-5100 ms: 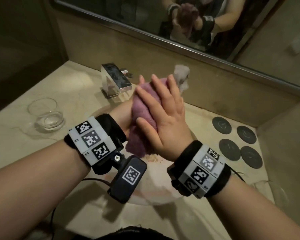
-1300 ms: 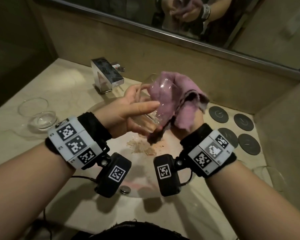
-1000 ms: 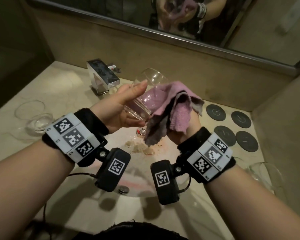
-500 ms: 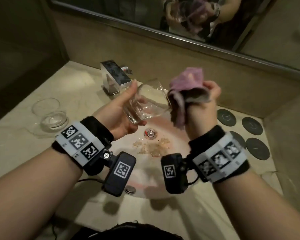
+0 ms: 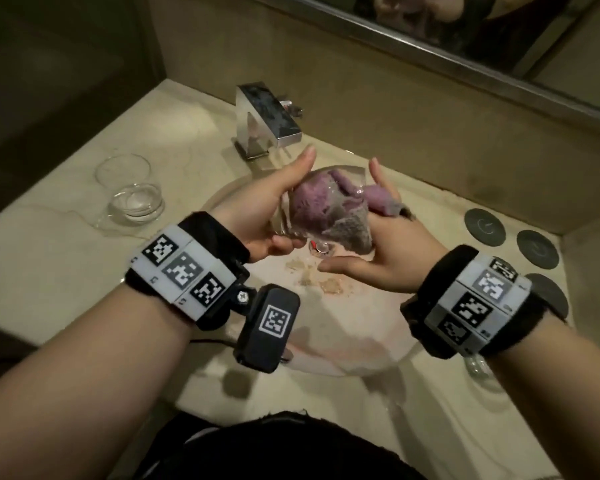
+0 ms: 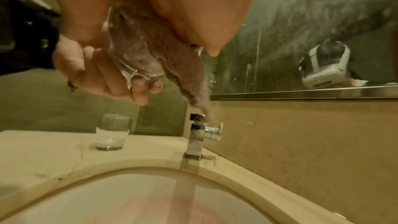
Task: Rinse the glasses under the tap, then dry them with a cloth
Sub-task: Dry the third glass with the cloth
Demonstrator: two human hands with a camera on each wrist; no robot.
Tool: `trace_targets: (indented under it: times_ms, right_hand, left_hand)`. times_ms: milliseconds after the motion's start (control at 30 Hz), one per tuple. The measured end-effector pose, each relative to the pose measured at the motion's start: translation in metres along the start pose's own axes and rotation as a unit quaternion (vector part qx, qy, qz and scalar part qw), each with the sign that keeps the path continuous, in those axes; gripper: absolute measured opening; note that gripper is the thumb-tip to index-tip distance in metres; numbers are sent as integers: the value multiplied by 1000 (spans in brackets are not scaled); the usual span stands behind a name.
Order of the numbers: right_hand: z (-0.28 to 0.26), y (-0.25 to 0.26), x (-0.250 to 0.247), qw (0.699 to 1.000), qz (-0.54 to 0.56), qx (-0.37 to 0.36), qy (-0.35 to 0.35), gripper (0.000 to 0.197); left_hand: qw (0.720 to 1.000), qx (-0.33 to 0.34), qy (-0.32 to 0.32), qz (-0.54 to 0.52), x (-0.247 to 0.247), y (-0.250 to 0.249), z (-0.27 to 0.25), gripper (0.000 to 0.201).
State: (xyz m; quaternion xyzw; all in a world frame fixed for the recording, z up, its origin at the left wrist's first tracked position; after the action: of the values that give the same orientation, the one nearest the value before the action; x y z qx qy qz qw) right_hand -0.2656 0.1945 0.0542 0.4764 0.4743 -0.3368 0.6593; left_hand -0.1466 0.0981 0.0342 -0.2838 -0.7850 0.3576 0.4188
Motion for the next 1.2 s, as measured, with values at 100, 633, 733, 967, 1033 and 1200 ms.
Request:
trace_targets:
  times_ms: [100,633,733,967,1033,1200]
  right_hand:
    - [11,1,1,999,-36,-5,-10,48]
    - [36,26,-4,995,-102,8,-16,58]
    - [51,26,3,989,-140,46,-10,56]
    - [52,43,35,939,152,277,-137,74]
    - [50,44,41,921,233,281,-140,75]
    - [44,48,36,895,300,281,-175,34]
  left_hand:
    - [1000,-17,14,7,-12,-6,-2,89]
    - [995,-21,94,-22,-48,-6,-16,61]
    - [995,-26,100,-10,-52,-11,-15,58]
    - [989,15,-5,146,-66,-16,-5,79]
    - [988,21,-10,150,-67,-13,-4,90]
    - [988,19,-1,153,-56,-6,-7,94]
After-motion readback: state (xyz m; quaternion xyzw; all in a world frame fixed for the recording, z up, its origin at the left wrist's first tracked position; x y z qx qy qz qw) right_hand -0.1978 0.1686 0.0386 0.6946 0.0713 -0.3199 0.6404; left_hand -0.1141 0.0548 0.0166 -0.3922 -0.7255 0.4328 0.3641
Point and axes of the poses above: each hand's wrist, its own z-axis towards the middle knuckle, its own x-axis out of the palm, y = z × x, the point moved 3 cm from there along z, towards the middle knuckle, and after that the axes turned 7 degrees about y, right-handed, at the moved point
